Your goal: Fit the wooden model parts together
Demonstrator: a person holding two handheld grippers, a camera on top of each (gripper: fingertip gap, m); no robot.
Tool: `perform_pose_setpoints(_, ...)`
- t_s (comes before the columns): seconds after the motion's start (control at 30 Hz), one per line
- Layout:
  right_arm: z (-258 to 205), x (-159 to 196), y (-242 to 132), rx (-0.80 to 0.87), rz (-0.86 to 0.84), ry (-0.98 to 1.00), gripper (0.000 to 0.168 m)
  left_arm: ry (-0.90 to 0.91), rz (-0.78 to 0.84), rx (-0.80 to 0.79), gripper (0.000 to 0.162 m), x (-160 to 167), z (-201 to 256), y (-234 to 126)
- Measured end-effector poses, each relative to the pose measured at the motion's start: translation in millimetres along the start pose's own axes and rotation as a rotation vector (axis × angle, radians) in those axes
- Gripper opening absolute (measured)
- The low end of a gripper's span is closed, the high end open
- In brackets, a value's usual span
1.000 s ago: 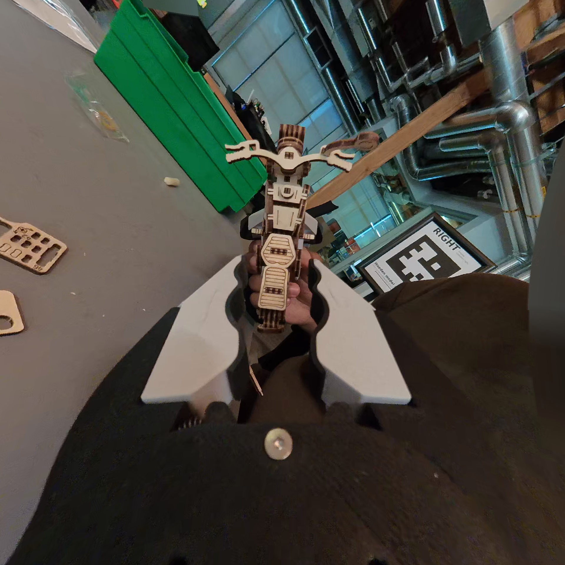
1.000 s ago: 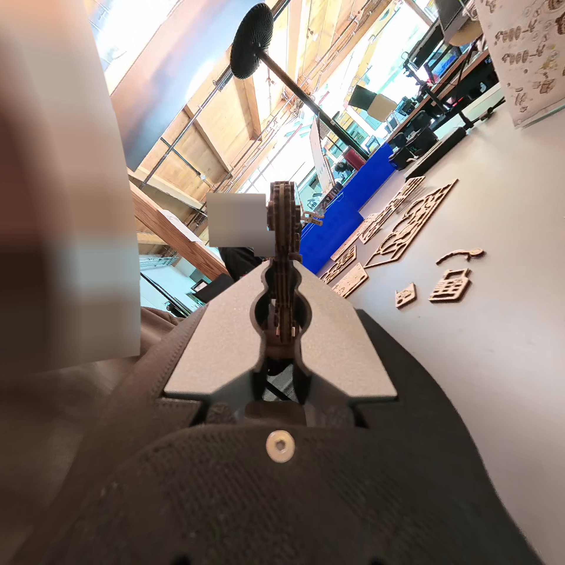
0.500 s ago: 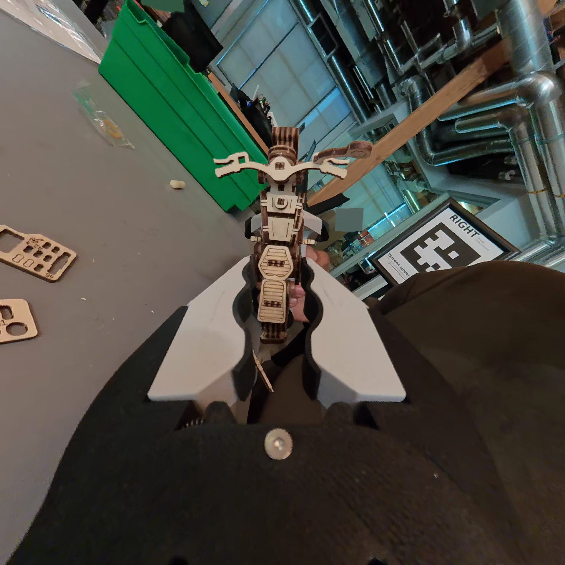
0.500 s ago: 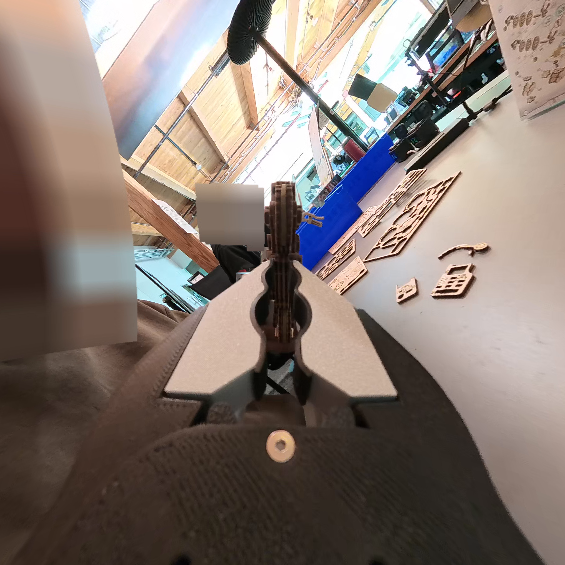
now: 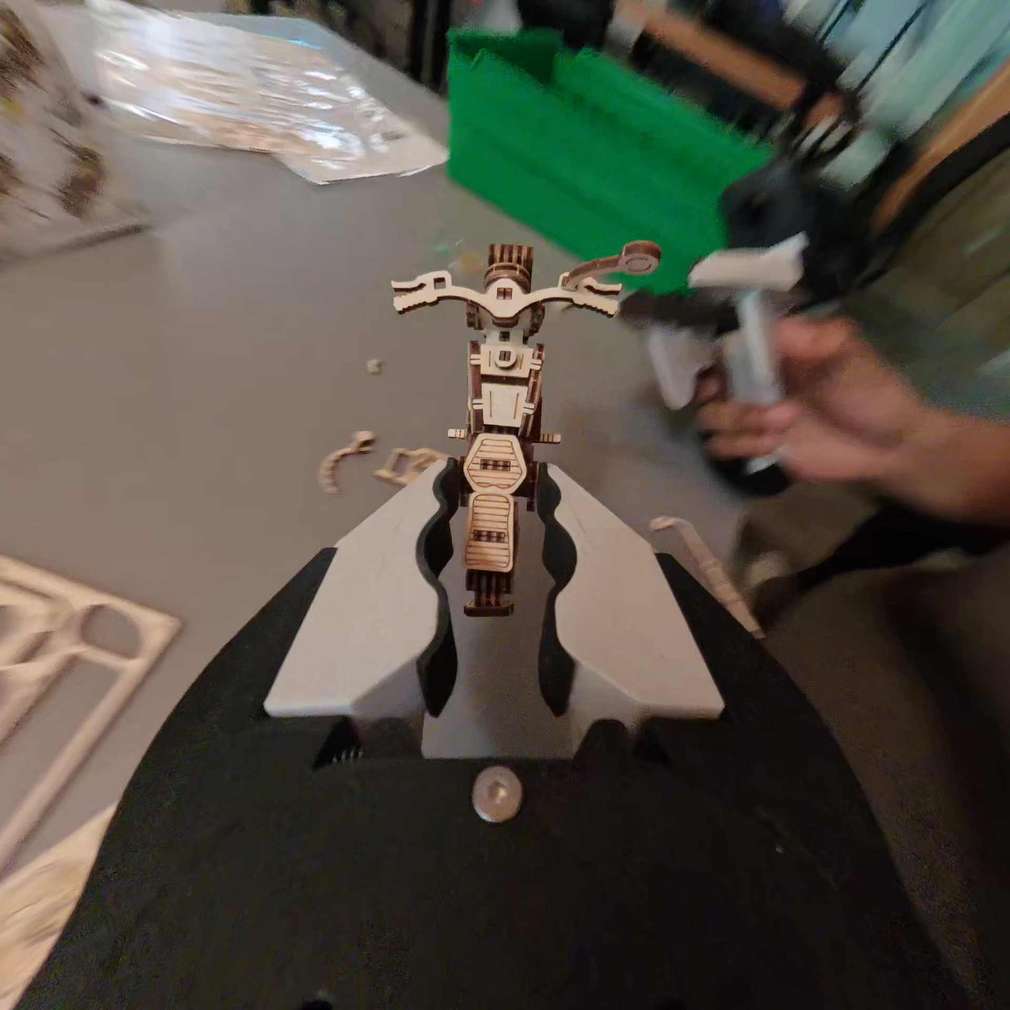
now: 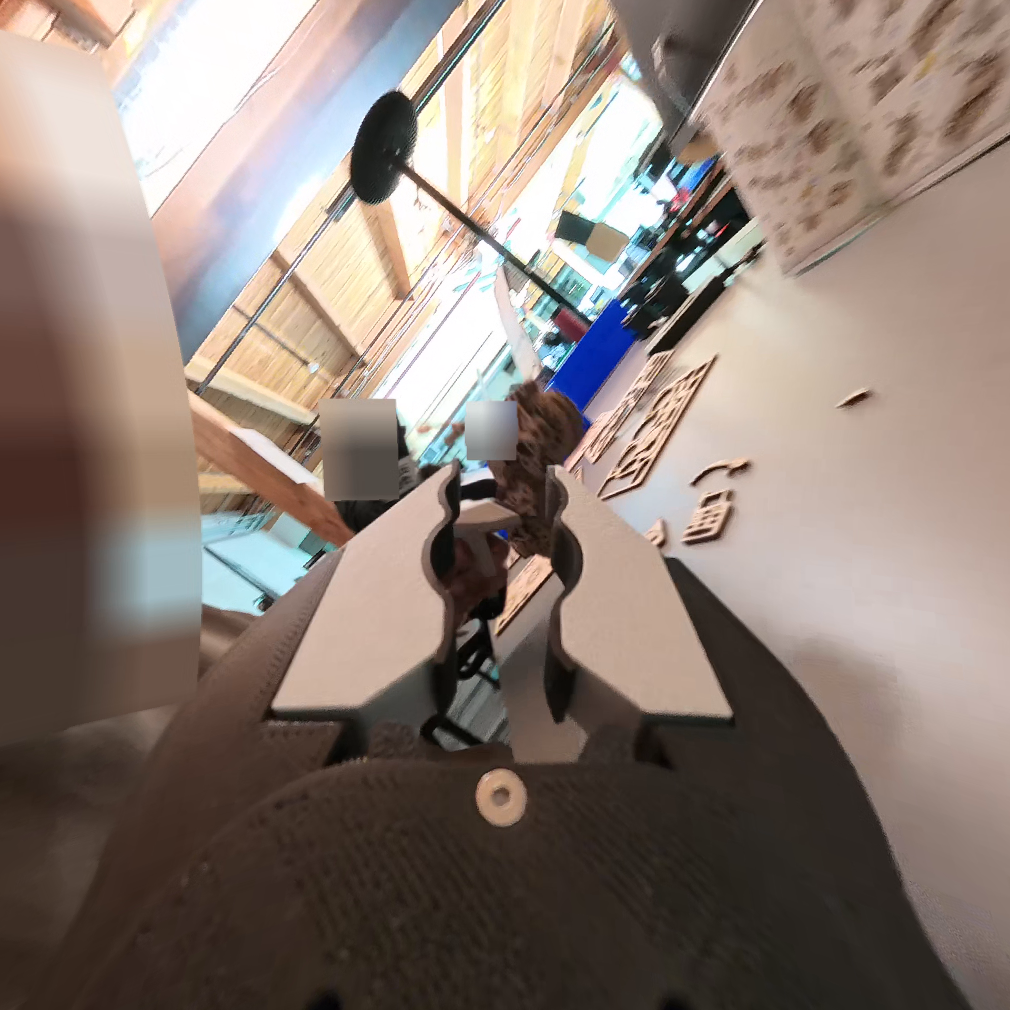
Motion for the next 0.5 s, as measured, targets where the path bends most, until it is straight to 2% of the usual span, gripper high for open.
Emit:
perform_pose_setpoints(0.1, 3.6, -4.7, -6.9, 0.035, 0.022, -0.012, 0.029, 0.182, -0.082, -0.238, 0.026, 0.1, 2.6, -1.1)
perform_pose_setpoints(0.3, 6.5, -8.6, -10.3, 0.048, 0.03, -0.016, 0.028, 0.465, -0.145, -0.579, 0.026, 4.4, 6.5, 2.9)
perform_pose_setpoints(0.37, 7.4, -8.3, -10.0, 0.042, 0.028, -0.007, 0.027, 0.512, -0.148, -0.621, 0.026, 5.6, 9.4, 5.1)
perform_pose_setpoints(0.5, 8.7, -8.2, -9.8, 0.033, 0.027, 0.005, 0.027, 0.488, -0.149, -0.589, 0.026, 6.5, 9.4, 7.2)
Point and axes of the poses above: each gripper's, where its closed fingertips meet, y out along the fingers, x out of its underside, z = x × y across the jaws, the point moved 9 cm from there along -y, back along the fingers, and after that the axes turned 14 degrees about -z, right-handed, at the moved point
